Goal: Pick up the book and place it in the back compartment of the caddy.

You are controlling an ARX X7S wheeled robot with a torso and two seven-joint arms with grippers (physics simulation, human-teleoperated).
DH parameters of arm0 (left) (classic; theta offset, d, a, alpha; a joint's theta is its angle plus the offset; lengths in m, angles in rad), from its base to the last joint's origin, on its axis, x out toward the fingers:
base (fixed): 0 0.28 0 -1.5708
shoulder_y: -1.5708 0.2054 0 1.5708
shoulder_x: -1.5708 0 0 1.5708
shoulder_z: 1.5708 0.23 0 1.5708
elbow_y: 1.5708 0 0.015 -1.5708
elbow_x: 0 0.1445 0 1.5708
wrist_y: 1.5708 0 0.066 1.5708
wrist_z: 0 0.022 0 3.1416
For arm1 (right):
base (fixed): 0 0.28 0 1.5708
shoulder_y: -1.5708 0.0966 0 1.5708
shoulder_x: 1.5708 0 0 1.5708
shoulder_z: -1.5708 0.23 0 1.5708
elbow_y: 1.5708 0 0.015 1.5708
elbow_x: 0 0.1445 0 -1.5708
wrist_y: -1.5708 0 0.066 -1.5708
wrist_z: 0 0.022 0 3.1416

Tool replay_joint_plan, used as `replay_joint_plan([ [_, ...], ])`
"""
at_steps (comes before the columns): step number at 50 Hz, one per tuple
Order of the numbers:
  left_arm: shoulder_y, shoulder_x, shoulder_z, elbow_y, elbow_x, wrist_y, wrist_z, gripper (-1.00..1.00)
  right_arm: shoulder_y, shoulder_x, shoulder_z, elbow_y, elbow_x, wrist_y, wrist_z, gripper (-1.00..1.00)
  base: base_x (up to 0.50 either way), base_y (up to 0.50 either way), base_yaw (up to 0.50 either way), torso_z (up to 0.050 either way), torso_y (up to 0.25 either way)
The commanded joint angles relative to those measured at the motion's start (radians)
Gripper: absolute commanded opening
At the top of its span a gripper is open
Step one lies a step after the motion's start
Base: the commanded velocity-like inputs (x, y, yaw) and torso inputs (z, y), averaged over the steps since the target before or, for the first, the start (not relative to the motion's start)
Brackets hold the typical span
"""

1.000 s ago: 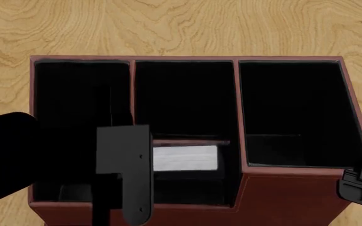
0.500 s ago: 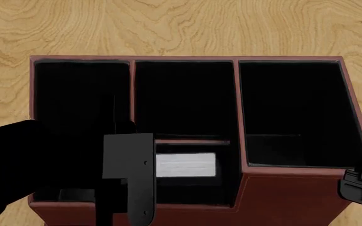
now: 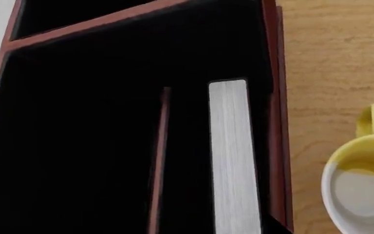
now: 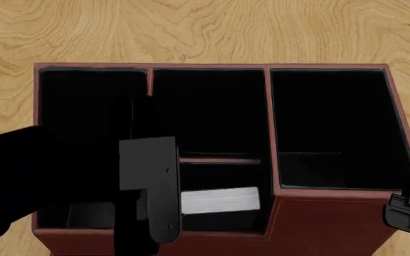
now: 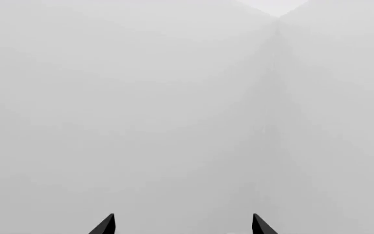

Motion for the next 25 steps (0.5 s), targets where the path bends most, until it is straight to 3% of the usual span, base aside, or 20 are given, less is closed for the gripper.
replay_joint_plan([
  [1, -0.009, 0.011, -0.021, -0.018, -0.008, 0.020, 0.020, 1.00, -0.002, 0.000, 0.017, -0.007, -0.006, 0.009, -0.006, 1.00, 0.00, 0.00, 0.00, 0.000, 0.000],
  [25, -0.113, -0.081, -0.144, 0.184, -0.143, -0.094, -0.020, 1.00, 0.021, 0.000, 0.058, -0.029, 0.037, 0.042, -0.016, 1.00, 0.00, 0.00, 0.00, 0.000, 0.000],
])
